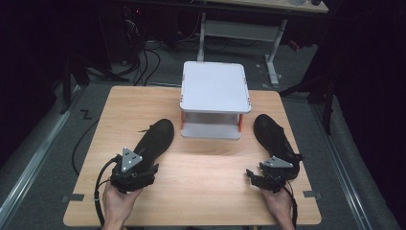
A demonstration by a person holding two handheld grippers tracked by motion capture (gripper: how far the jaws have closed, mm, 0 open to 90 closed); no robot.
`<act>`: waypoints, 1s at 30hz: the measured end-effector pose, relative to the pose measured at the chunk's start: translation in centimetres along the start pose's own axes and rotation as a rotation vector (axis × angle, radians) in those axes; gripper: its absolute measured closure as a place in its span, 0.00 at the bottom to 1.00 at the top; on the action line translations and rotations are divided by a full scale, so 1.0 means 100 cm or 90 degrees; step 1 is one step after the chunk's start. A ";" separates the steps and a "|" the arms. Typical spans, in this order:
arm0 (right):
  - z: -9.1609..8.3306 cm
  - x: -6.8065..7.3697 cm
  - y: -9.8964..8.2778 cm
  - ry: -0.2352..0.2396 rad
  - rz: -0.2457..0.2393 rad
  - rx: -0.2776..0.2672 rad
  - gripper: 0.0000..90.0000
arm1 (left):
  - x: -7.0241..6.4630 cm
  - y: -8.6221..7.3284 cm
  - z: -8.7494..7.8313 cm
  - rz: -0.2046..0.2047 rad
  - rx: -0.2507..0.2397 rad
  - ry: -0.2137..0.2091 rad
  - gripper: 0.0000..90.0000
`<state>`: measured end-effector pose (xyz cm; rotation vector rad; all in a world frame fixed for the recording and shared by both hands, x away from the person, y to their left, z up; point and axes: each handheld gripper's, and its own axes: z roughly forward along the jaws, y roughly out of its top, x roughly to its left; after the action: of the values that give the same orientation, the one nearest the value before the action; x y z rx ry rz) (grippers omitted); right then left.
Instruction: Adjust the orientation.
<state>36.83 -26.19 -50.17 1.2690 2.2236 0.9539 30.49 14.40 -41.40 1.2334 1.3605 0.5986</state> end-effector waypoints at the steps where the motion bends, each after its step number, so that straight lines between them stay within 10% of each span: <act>1: 0.000 0.000 0.000 0.000 0.000 0.000 0.39 | 0.000 0.001 0.000 0.006 0.004 0.001 0.36; 24: 0.000 0.000 0.000 0.001 0.000 0.001 0.39 | 0.031 -0.009 0.041 0.033 0.054 0.030 0.42; 30: 0.000 0.000 0.000 0.001 0.000 0.001 0.39 | 0.046 -0.015 0.053 -0.007 0.070 0.032 0.46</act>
<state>36.83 -26.21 -50.16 1.2686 2.2258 0.9538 35.82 16.43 -45.74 1.3066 1.4570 0.5558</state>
